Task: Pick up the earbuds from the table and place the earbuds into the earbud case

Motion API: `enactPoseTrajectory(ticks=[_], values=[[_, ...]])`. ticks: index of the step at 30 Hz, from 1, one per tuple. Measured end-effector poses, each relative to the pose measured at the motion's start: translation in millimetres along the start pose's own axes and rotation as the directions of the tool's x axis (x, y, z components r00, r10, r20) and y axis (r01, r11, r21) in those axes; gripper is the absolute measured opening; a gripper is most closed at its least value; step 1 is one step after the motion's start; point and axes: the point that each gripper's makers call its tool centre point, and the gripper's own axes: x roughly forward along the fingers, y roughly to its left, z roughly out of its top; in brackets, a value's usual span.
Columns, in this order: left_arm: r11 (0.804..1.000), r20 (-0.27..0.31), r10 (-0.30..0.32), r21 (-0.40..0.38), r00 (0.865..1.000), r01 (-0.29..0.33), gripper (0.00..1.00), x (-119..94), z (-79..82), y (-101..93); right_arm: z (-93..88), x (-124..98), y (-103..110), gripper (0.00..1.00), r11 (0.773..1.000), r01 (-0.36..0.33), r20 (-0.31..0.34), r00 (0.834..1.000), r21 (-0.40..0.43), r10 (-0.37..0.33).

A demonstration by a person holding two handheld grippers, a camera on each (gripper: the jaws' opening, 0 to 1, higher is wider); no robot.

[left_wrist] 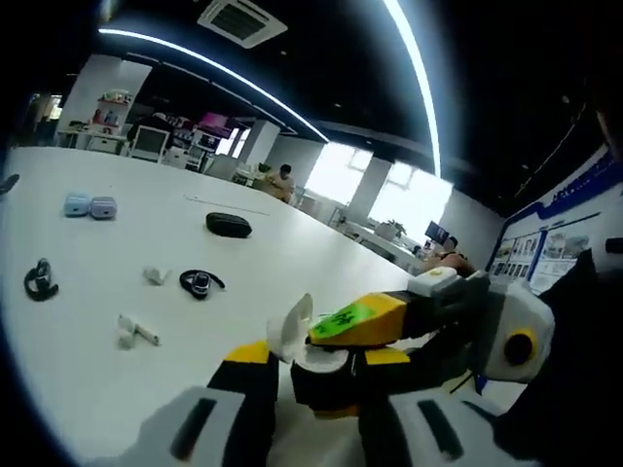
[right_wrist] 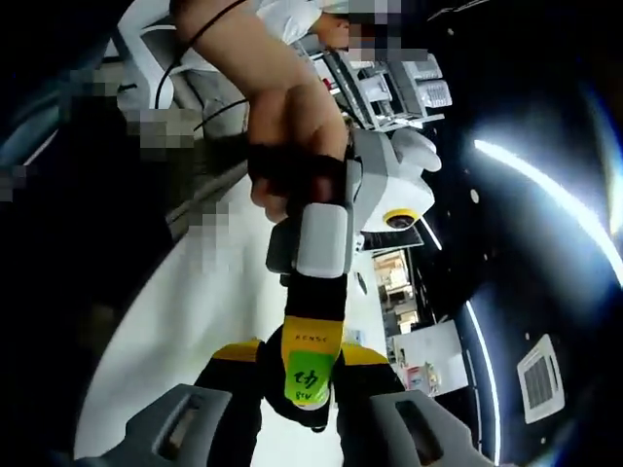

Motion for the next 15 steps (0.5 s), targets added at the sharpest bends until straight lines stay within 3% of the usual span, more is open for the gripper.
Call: enactPoseTrajectory(ticks=[2,15], values=[[1.0,-0.007,-0.019,-0.002,1.0,0.019,0.26,1.4,-2.0,-3.0,-0.9,0.5,0.7,0.26,1.0,-0.001,-0.001,1.0,0.002,0.001],[0.999,-0.019,-0.006,0.052,1.0,0.007,0.25,5.9,-6.4,-0.4,-1.8,2.1,5.7,0.27,0.999,-0.03,0.001,1.0,0.016,0.03]])
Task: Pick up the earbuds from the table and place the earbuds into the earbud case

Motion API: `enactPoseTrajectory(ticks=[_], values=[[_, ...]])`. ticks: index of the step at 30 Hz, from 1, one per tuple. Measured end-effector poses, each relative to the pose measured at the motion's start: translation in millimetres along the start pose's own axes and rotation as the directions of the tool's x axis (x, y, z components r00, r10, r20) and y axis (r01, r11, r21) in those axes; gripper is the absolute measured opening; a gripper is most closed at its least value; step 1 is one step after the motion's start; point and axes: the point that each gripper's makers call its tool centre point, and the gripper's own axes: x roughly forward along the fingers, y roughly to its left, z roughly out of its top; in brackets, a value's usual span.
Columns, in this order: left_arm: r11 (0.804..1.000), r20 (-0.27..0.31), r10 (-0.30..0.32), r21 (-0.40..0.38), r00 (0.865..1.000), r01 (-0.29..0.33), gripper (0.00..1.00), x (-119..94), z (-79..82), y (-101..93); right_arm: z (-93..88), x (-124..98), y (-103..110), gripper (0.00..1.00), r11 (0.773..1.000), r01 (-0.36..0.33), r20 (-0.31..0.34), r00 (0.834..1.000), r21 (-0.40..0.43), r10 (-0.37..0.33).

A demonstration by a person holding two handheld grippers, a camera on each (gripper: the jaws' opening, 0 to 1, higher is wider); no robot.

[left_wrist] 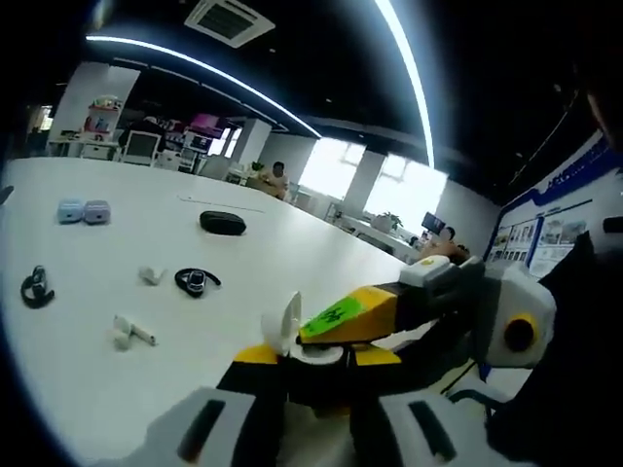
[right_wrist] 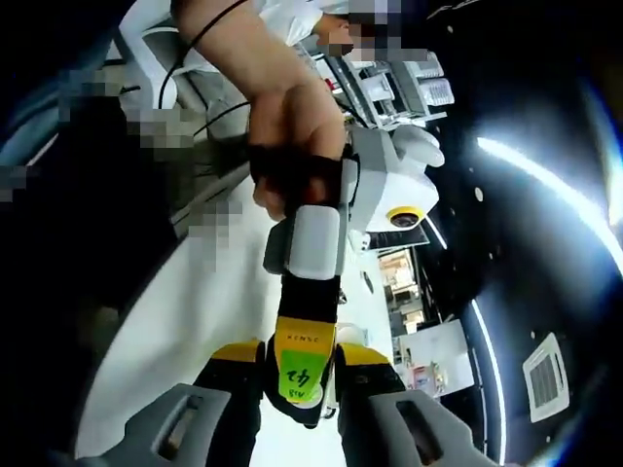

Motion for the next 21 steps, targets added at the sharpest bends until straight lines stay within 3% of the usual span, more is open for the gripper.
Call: enactPoseTrajectory(ticks=[10,14,16,19,21], values=[[0.997,-0.018,0.021,0.069,1.0,-0.02,0.25,-6.2,-8.1,3.4,-0.1,-4.3,6.7,0.26,0.997,-0.033,0.004,0.999,0.073,0.033],[0.994,-0.015,0.032,0.106,0.999,-0.03,0.25,-9.3,-8.8,6.1,-3.0,-12.0,5.4,0.25,0.982,-0.03,0.01,1.0,0.187,0.028],[0.99,-0.019,0.032,0.134,0.999,-0.029,0.25,-10.6,-10.6,6.1,-6.8,-16.2,3.9,0.25,0.961,-0.03,0.013,1.0,0.276,0.027],[0.985,-0.018,0.028,0.171,0.999,-0.024,0.25,-12.9,-11.9,5.7,-13.7,-23.3,0.0,0.25,0.895,-0.033,0.029,0.999,0.445,0.023],[0.98,-0.024,0.026,0.196,0.999,-0.021,0.25,-14.5,-13.1,6.0,-16.3,-27.8,-4.7,0.23,0.832,-0.033,0.047,0.999,0.554,0.008]])
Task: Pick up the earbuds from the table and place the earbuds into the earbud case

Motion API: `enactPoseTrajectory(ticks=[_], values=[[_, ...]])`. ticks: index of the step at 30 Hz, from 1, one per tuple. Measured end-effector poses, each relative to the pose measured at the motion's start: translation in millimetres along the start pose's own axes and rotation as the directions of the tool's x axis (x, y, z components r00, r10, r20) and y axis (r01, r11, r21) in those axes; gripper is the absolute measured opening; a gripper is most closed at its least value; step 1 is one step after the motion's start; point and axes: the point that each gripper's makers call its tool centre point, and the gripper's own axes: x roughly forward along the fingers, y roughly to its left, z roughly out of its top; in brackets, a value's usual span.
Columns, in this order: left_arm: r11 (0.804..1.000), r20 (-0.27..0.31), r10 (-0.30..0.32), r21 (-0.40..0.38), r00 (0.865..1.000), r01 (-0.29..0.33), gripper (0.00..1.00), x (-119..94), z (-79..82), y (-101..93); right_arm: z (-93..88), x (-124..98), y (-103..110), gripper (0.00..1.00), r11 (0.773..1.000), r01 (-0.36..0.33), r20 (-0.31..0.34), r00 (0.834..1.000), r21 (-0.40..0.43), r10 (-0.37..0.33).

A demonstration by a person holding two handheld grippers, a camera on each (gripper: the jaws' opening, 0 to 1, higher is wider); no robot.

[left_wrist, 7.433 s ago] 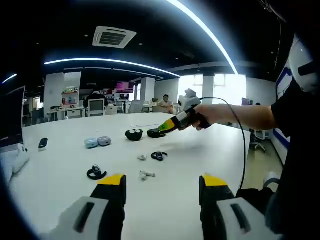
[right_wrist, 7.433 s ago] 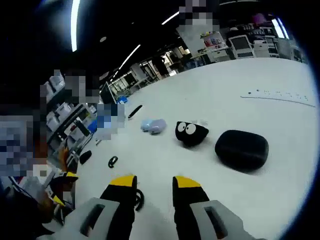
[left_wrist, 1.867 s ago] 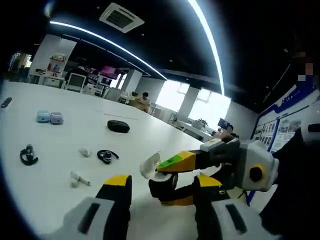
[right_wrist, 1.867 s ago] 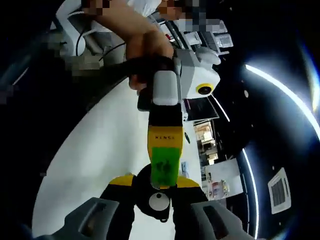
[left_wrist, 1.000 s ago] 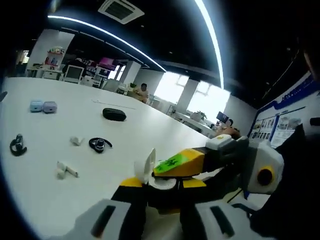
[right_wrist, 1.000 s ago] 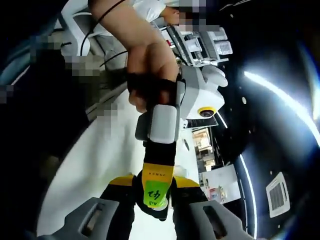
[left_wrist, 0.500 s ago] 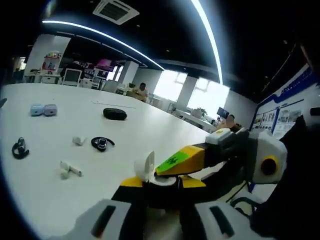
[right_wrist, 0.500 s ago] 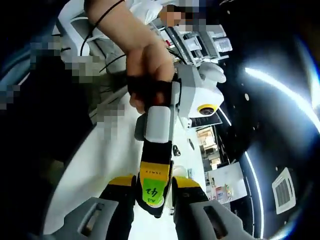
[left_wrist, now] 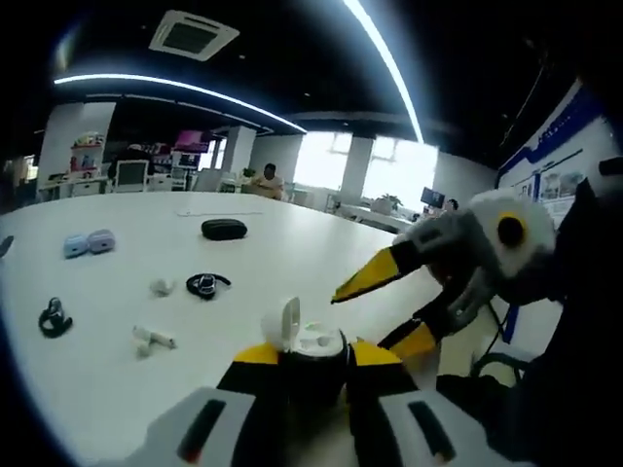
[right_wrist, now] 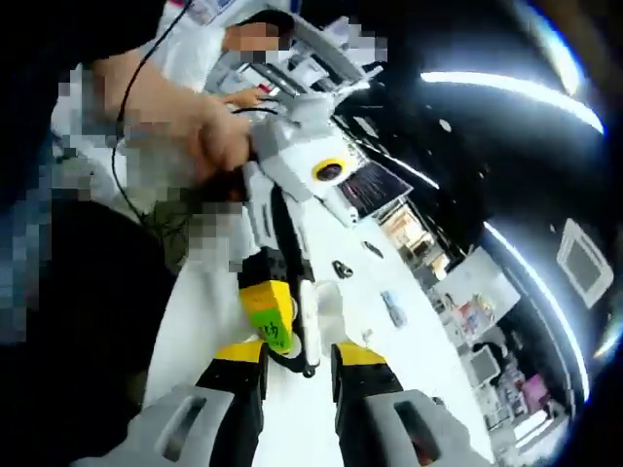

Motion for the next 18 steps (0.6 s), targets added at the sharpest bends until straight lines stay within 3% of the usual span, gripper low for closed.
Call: enactPoseTrajectory(ticks=[3,6,8,10,13,18], values=[[1.0,0.005,-0.007,0.025,1.0,0.007,0.25,-2.4,-1.1,-0.4,6.2,-3.6,-8.3,0.23,0.981,-0.009,0.078,0.997,0.194,-0.007],[0.999,0.006,-0.012,0.045,1.0,0.012,0.25,-4.8,-2.6,-0.5,3.6,-0.2,-15.8,0.24,0.928,-0.023,0.093,0.996,0.373,-0.013],[0.998,0.006,-0.014,0.055,1.0,0.013,0.25,-5.8,-3.5,-0.9,0.9,4.7,-16.5,0.26,0.9,-0.027,0.087,0.996,0.436,-0.012],[0.998,0.005,-0.011,0.069,1.0,0.011,0.25,-8.2,-5.5,-0.6,5.2,16.4,-16.0,0.28,0.846,-0.051,0.114,0.993,0.531,-0.012],[0.997,-0.002,-0.007,0.077,1.0,0.007,0.25,-11.6,-8.8,-0.2,12.7,26.9,-14.8,0.3,0.774,-0.08,0.143,0.99,0.628,-0.013],[0.996,-0.021,0.003,0.091,1.0,-0.001,0.25,-14.7,-13.6,0.1,9.9,40.0,-11.7,0.31,0.745,-0.086,0.126,0.992,0.662,0.003]])
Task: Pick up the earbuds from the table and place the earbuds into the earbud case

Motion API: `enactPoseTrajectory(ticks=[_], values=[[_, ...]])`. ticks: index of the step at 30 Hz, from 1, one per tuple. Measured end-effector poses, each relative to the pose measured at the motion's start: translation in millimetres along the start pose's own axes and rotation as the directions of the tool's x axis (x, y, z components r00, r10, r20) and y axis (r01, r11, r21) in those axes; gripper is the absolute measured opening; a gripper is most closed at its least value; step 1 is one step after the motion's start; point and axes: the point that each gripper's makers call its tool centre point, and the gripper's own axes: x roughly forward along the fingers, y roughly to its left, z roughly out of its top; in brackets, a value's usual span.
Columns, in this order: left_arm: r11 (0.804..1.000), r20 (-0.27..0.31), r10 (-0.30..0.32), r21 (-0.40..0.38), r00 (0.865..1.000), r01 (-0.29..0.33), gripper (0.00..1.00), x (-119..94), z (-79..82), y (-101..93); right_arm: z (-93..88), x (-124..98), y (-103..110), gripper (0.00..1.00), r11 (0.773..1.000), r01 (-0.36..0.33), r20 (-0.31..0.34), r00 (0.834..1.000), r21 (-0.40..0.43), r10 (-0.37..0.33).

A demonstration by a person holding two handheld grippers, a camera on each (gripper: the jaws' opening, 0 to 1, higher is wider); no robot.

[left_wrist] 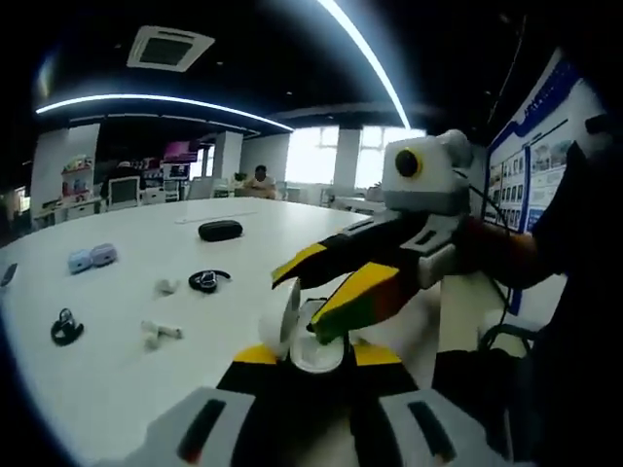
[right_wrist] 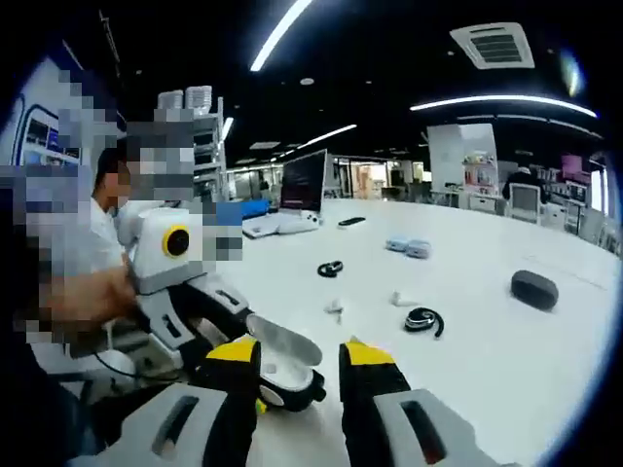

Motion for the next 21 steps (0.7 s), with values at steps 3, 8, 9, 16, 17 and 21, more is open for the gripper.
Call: enactPoseTrajectory(ticks=[3,8,9,16,17,21], values=[[1.0,-0.012,0.006,0.013,1.0,-0.006,0.25,-1.3,-2.8,0.2,-0.9,2.4,2.2,0.31,1.0,-0.008,0.003,1.0,0.027,0.008],[1.0,-0.014,0.011,0.016,1.0,-0.011,0.25,-1.7,-4.7,0.8,-1.8,3.1,3.7,0.31,0.998,-0.017,0.016,1.0,0.067,0.016],[1.0,-0.011,0.011,0.013,1.0,-0.011,0.25,-1.7,-4.9,1.0,-2.0,2.9,3.8,0.31,0.997,-0.019,0.019,1.0,0.072,0.018],[1.0,0.0,0.008,0.002,1.0,-0.008,0.25,-0.8,-5.1,0.9,-2.4,0.9,7.5,0.34,0.997,-0.038,0.014,0.999,0.063,0.037],[1.0,0.001,0.008,0.0,1.0,-0.008,0.25,-0.8,-5.2,0.9,-1.5,0.5,8.3,0.35,0.998,-0.041,0.015,0.999,0.051,0.041],[1.0,0.003,0.008,-0.003,1.0,-0.008,0.25,-0.6,-5.6,1.2,1.2,-5.6,7.4,0.36,0.998,-0.058,0.01,0.998,0.031,0.058]])
